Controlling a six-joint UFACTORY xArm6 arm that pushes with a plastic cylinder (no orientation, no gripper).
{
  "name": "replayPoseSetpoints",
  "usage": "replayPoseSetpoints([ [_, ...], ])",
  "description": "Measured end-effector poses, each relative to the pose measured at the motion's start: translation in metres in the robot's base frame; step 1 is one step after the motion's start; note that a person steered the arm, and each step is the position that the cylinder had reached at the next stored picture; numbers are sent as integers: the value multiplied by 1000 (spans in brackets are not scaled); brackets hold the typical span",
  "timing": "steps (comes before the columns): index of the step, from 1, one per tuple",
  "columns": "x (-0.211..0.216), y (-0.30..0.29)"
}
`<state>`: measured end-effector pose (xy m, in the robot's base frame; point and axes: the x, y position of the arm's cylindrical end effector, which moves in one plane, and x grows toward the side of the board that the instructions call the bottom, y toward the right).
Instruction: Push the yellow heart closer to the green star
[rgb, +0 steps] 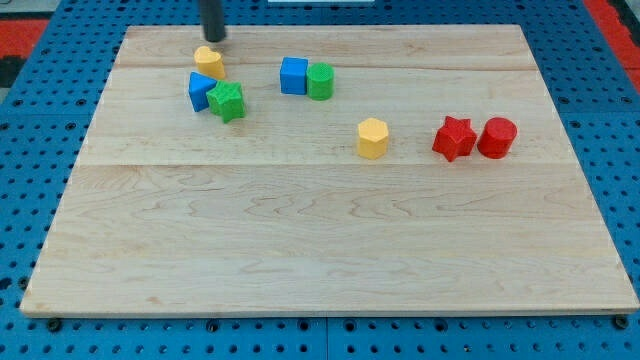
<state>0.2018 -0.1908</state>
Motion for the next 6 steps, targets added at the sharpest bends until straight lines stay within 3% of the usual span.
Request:
replayPoseSetpoints([
  [1, 25, 29],
  [2, 76, 109],
  [3, 30, 94],
  [4, 6, 38],
  [5, 53, 17],
  [6, 80, 92],
])
